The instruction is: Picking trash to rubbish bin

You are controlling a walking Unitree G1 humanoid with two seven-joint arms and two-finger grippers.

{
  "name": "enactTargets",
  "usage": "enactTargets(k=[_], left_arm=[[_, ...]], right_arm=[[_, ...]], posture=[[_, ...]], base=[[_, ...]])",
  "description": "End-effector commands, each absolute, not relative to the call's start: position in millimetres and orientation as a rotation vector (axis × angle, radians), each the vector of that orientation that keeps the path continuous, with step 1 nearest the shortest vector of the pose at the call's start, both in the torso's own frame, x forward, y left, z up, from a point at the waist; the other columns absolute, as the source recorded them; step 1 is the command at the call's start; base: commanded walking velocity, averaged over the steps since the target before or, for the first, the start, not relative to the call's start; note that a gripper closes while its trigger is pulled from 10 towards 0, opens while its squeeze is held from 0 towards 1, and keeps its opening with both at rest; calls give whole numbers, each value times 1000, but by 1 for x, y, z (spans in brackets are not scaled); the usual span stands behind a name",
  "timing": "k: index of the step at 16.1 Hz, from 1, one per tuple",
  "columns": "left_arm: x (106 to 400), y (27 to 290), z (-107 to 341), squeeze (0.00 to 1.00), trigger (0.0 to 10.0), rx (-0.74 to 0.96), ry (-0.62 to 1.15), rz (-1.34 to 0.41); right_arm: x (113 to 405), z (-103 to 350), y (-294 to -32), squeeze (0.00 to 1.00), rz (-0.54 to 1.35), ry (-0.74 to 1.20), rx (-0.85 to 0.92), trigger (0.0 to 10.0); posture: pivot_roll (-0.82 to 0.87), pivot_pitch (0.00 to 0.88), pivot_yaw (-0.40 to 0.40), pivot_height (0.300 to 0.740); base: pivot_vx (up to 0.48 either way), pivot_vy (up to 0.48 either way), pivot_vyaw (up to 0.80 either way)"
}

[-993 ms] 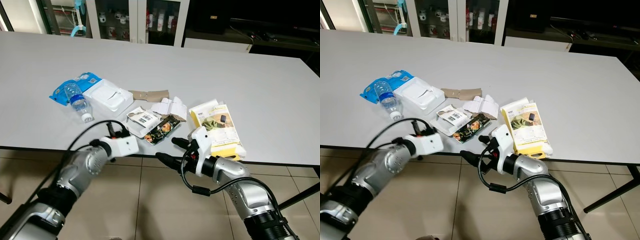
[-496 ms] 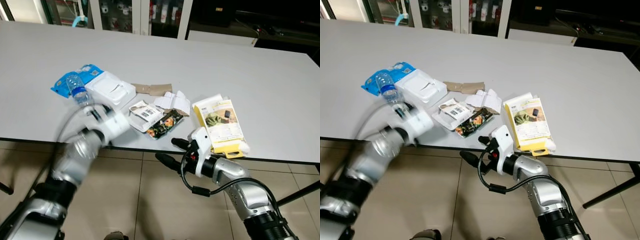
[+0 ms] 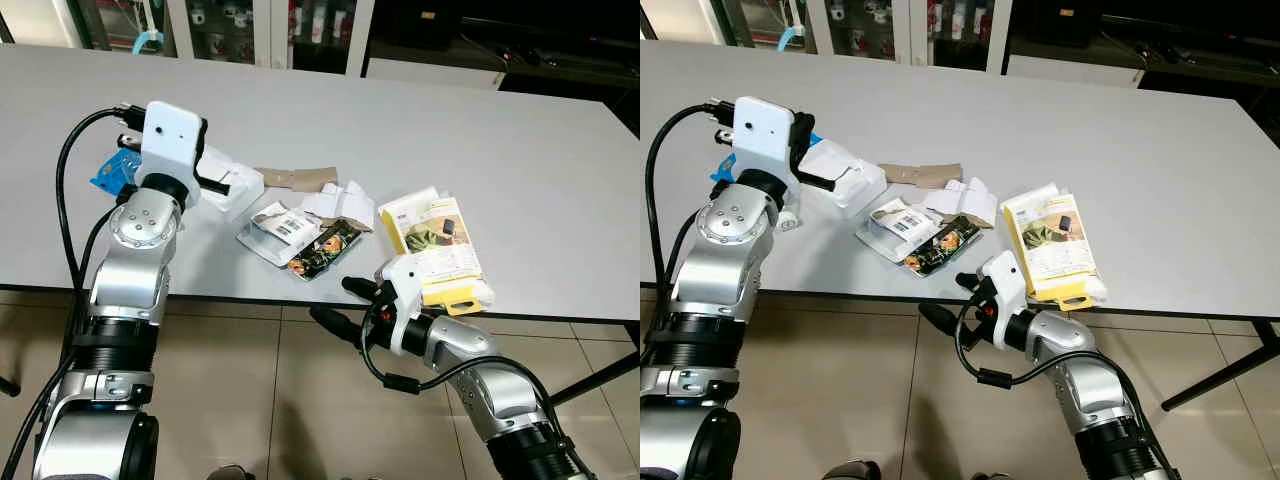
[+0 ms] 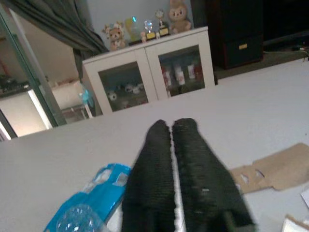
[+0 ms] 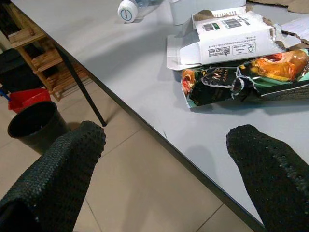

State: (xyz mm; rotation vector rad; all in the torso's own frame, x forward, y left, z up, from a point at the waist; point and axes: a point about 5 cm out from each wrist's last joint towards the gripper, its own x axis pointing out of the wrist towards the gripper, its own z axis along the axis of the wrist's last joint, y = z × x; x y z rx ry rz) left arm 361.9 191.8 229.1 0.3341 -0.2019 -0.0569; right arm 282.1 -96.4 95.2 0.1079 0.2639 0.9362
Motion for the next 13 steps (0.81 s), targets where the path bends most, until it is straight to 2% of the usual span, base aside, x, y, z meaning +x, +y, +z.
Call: enactTargets(k=[1,5,8,13], left_arm=[[359,189,225,1000,10000,319,-187,-63],[355,186,224,1000,10000,314,-174,-120],[350,187,218,1000,10000,463,-147,-205],[344,189,209,1000,10000,580,-136,-291]], right_arm=[[282,96,-100,0,926,264,109,10000],[282,96,-100,0,927,266,107,10000],[282,95,-100,0,928,268,107,10000],[281,94,-100,0,930,272,104,10000]], posture=[[-12,60,-81,740],[-10,59,-82,740],[-8,60,-81,740],[-6,63,-82,740]], base=[[0,0,0],[0,0,0],[0,0,0],[0,0,0]])
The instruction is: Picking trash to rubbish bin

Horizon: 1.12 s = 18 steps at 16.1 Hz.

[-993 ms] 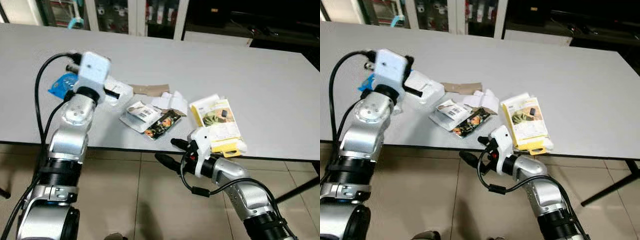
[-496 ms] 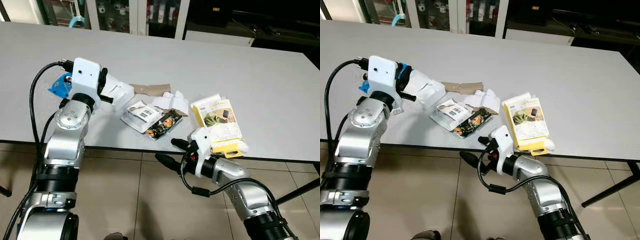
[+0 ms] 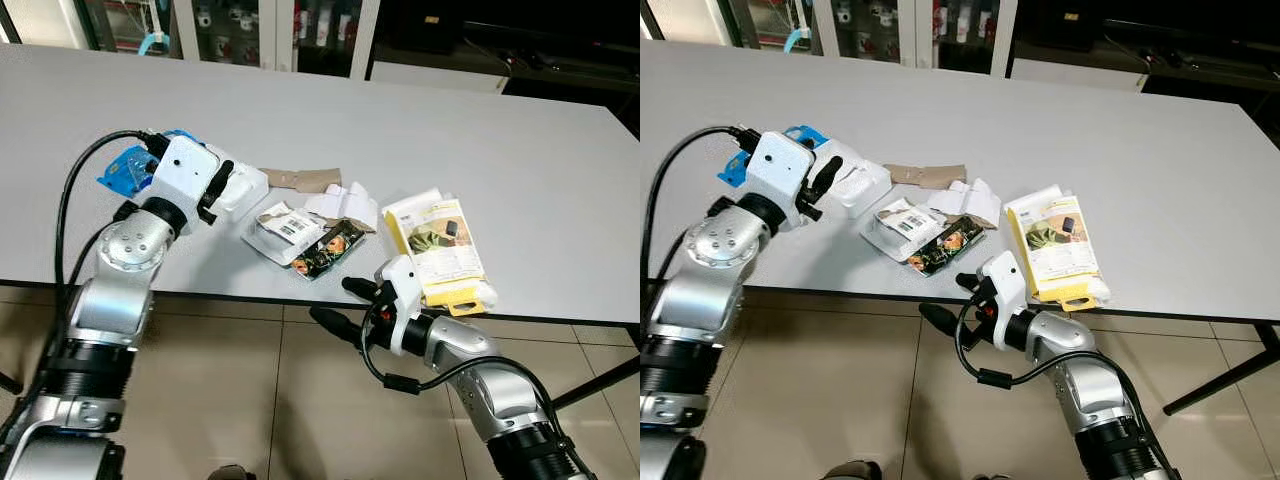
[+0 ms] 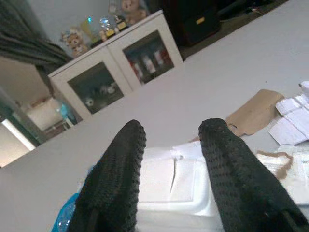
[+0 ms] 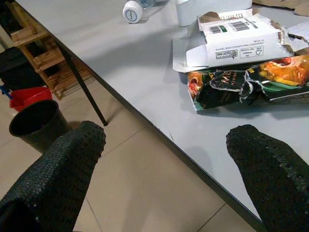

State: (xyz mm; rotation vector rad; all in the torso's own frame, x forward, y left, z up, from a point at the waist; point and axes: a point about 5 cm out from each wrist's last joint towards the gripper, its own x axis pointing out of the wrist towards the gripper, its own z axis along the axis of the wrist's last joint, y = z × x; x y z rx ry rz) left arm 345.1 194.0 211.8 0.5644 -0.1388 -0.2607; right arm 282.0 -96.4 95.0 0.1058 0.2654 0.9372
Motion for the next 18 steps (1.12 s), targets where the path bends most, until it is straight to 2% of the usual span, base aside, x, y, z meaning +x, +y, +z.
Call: enactTargets(k=[1,5,11,13,16,18], left_arm=[[341,187,209,1000,10000,590,-131,-316],[336,183,212,1000,10000,603,-113,-405],[337,194,208,1000,10000,683,-55,-466],[335,200,202,1000,10000,734,-5,-537],[335,197,197,1000,10000,795,3,-554],[334,193,190,1000,10000,768,27,-607]], right_arm=[[281,94,-100,0,932,273,103,10000],[281,94,-98,0,932,274,106,10000],[281,94,-99,0,930,274,108,10000],[281,94,-99,0,931,275,110,10000],[280,93,-98,0,936,277,112,10000],[280,93,-98,0,937,279,112,10000]], posture=[[-6,62,-82,740],[-4,64,-80,740],[-3,64,-79,740],[-1,62,-80,740],[0,63,-81,740],[-4,60,-79,740]], base=[[0,0,0],[0,0,0],[0,0,0],[0,0,0],[0,0,0],[0,0,0]])
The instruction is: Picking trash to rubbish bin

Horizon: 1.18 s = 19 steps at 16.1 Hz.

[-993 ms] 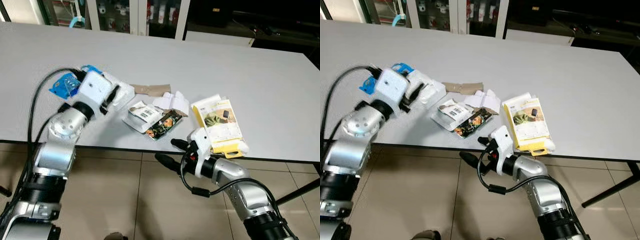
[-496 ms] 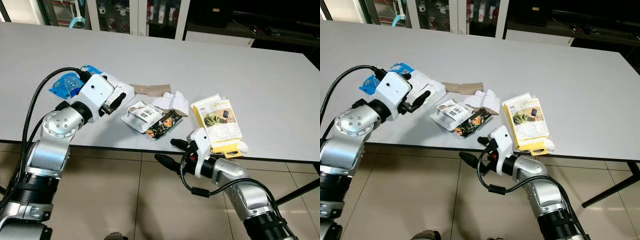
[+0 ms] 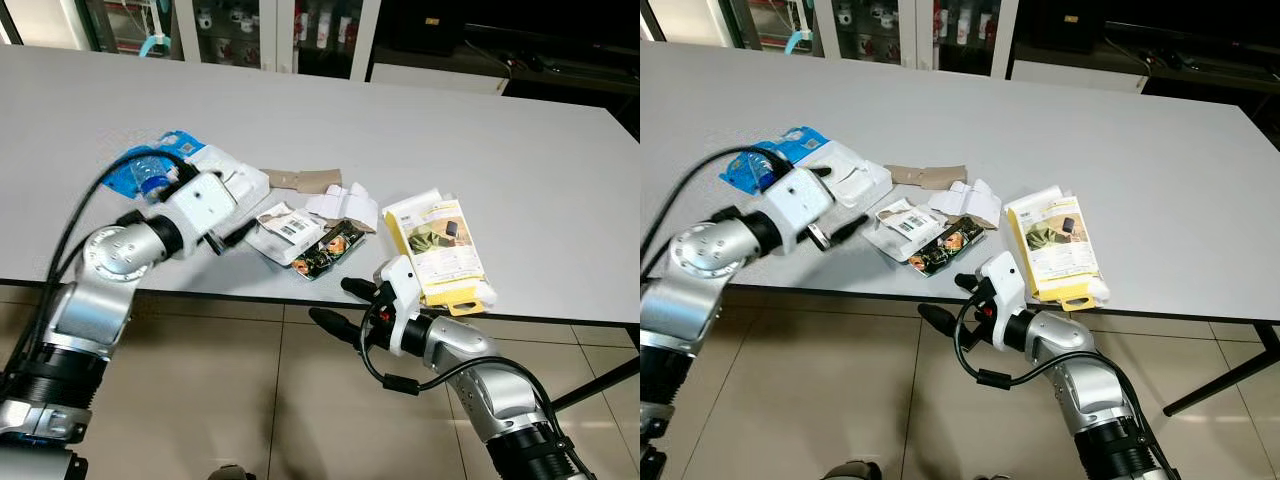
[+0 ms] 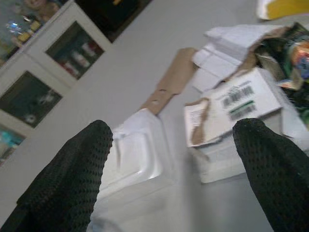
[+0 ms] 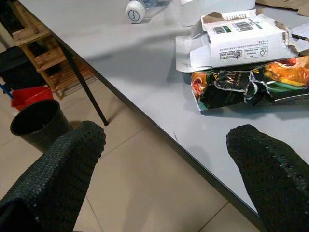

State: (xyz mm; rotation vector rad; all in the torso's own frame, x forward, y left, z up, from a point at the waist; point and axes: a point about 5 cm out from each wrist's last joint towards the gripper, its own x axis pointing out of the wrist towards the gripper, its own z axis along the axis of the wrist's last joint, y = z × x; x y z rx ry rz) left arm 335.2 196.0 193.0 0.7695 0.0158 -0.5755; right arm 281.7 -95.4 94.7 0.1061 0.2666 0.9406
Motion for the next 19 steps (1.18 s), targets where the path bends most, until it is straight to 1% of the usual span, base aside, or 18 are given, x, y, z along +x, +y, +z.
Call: enactTargets(k=[1,4,5,6,7,8,9,10,11,12,13,15,17,19], left_arm=[[335,193,189,1000,10000,772,22,-597],[338,191,188,1000,10000,767,8,-601],[340,191,189,0,10000,775,-3,-591],[344,193,194,0,10000,760,-26,-569],[347,193,200,0,10000,664,-68,-542],[348,193,203,0,10000,605,-98,-512],[353,199,210,0,10000,511,-171,-364],[356,204,214,0,10000,433,-208,-243],[357,206,214,0,10000,369,-229,-153],[356,205,214,0,10000,330,-249,-96],[355,202,214,0,10000,303,-267,-69],[354,193,212,0,10000,270,-274,-75],[356,187,211,0,10000,295,-279,-72],[358,190,213,0,10000,321,-281,-54]], right_arm=[[280,93,-98,0,937,279,112,10000],[280,93,-99,0,932,278,111,10000],[281,94,-99,0,931,277,110,10000],[282,94,-100,0,926,277,108,10000],[282,94,-100,0,924,276,107,10000],[283,94,-101,0,910,270,99,10000],[298,102,-111,0,766,188,69,10000],[314,113,-123,0,584,110,68,10000],[330,126,-142,0,371,45,79,10000],[340,140,-161,0,211,-14,73,10000],[346,156,-175,0,110,-75,58,10000],[351,179,-189,0,19,-167,42,10000],[353,195,-191,0,-32,-265,-1,10000],[352,204,-190,0,-44,-307,7,10000]], posture=[[-4,60,-79,740],[-6,58,-77,740],[-5,57,-78,740],[-4,55,-78,740],[0,56,-79,740],[0,56,-79,740],[0,57,-74,740],[-5,58,-72,740],[-3,58,-73,740],[-5,60,-74,740],[-6,57,-77,740],[-7,57,-78,740],[-9,57,-76,740],[-7,56,-72,740]], base=[[0,0,0],[0,0,0],[0,0,0],[0,0,0],[0,0,0],[0,0,0],[0,0,0],[0,0,0],[0,0,0],[0,0,0],[0,0,0],[0,0,0],[0,0,0],[0,0,0]])
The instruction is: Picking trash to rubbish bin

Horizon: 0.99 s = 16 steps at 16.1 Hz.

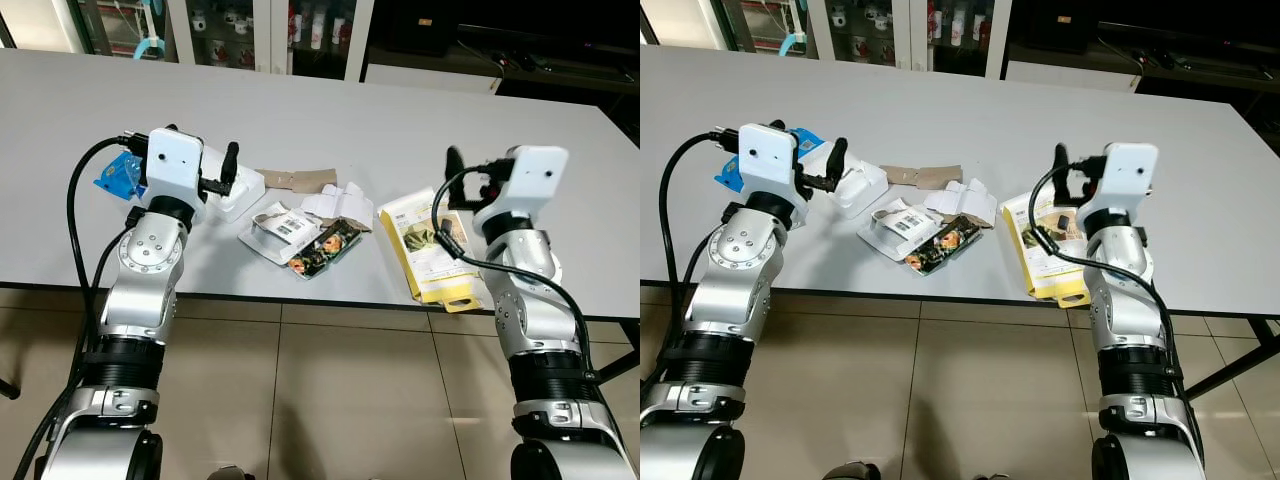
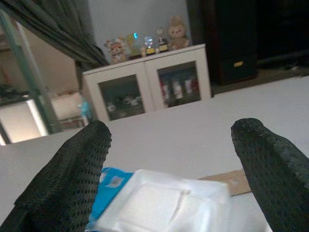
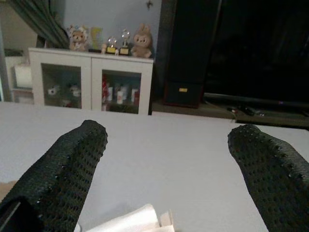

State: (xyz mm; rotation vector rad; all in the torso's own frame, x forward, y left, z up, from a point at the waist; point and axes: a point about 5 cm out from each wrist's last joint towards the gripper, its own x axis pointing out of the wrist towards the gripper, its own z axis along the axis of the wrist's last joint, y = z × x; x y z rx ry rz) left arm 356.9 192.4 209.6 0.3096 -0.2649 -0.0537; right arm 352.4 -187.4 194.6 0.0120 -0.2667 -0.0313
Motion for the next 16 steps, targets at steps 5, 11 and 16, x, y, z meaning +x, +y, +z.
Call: enactTargets(k=[5,11,16], left_arm=[[364,195,223,0,10000,307,-298,17],[363,198,220,0,10000,333,-290,15],[363,197,223,0,10000,350,-301,2]], right_arm=[[354,214,-202,0,-133,-349,3,10000],[354,206,-200,0,-135,-323,13,10000],[354,205,-196,0,-127,-324,20,10000]], posture=[[-10,44,-68,740],[-4,23,-65,740],[-4,10,-64,740]], base=[[223,0,0],[480,0,-376],[480,0,0]])
